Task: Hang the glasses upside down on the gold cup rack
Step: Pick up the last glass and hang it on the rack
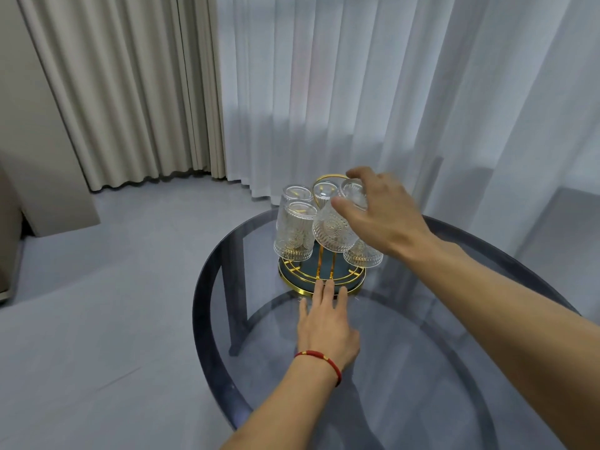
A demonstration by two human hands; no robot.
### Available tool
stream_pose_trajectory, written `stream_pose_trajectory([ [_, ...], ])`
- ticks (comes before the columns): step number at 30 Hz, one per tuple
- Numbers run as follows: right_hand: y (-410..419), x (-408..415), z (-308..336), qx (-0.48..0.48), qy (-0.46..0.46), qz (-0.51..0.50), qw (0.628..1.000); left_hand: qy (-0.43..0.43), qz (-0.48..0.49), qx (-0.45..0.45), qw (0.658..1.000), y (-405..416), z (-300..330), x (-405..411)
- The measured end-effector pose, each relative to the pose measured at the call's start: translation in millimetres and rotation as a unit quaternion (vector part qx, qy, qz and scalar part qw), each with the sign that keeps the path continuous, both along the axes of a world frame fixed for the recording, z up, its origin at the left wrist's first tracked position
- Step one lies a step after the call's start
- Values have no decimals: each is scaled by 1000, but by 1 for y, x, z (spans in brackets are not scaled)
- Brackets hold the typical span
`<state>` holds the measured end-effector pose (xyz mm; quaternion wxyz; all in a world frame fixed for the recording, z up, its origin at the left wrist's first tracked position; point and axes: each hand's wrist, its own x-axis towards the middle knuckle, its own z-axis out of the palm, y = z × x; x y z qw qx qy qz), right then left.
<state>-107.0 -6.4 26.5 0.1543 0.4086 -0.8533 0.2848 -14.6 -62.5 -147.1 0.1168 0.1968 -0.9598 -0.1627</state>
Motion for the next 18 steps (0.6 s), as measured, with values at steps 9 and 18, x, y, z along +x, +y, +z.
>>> stream_pose_trajectory([
  [9, -25, -18, -10, 112, 20, 26, 993, -1, -13, 14, 1000, -3, 1, 0],
  [18, -35, -29, -28, 187, 49, 18, 981, -26, -11, 3, 1000, -5, 1, -3],
])
